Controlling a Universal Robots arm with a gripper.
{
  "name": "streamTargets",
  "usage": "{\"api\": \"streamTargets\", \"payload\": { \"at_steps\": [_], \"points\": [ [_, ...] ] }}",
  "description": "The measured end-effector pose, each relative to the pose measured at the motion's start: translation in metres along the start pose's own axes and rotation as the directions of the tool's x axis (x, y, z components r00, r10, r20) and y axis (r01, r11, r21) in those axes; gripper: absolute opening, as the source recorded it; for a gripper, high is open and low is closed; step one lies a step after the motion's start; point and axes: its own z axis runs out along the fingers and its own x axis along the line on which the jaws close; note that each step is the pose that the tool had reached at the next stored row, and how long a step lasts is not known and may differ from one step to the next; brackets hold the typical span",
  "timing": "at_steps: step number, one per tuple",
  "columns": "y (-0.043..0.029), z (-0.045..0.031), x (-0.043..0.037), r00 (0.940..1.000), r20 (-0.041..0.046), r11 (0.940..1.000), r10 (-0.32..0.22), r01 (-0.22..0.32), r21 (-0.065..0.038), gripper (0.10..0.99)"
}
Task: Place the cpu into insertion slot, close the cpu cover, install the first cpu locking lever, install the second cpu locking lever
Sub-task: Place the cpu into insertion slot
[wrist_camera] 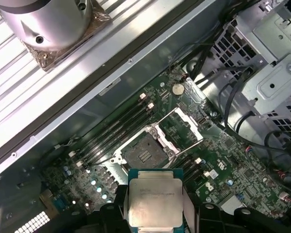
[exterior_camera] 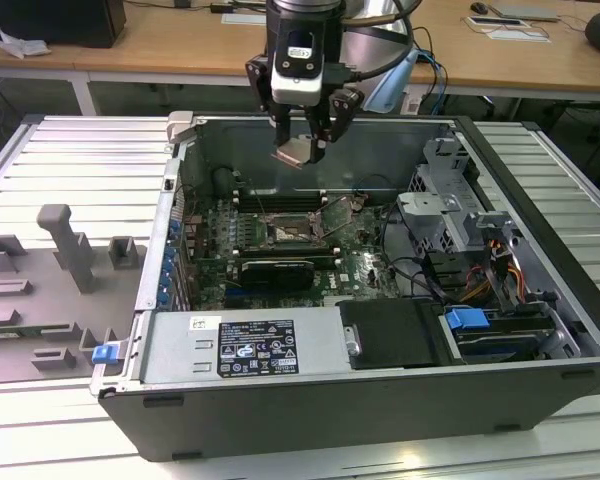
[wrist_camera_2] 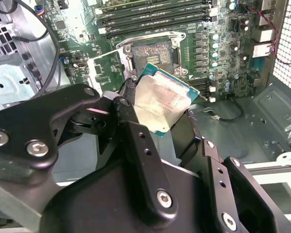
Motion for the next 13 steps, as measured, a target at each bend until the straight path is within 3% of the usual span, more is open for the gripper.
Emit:
{"api": "streamTargets", "payload": {
  "at_steps": [13],
  "points": [
    [0.0000, 0.0006, 0.0000, 0.9955, 0.0083, 0.9956, 0.094, -0.094, -0.002, 0.537]
  ]
}}
